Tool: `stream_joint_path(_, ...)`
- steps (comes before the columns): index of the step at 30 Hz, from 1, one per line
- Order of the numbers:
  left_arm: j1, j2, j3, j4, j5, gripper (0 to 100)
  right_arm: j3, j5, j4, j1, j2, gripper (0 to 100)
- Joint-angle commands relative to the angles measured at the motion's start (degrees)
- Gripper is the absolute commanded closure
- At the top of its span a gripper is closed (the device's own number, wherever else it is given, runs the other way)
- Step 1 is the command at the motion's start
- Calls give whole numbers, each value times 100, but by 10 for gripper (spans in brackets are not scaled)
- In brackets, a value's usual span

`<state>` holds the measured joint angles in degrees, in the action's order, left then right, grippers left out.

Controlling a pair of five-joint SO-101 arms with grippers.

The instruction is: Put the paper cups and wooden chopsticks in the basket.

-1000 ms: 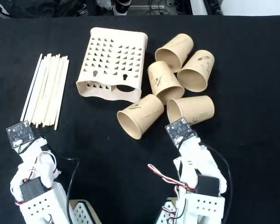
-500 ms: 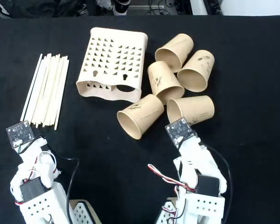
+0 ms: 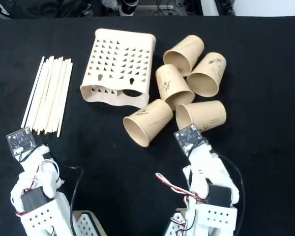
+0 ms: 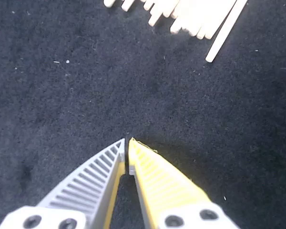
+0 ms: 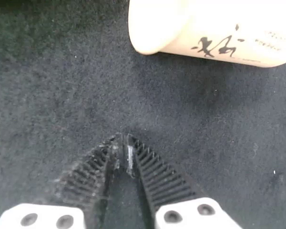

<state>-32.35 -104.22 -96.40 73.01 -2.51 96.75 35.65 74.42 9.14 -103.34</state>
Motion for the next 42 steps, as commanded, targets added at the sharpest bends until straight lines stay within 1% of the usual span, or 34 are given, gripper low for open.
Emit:
stream_joint_path(1,-4,-26,-92,0,44,970,-13,44,35,-62,-259,985)
stream_joint_path(42,-4,-26,-92,0,44,970,-13,44,35,-62,-259,985)
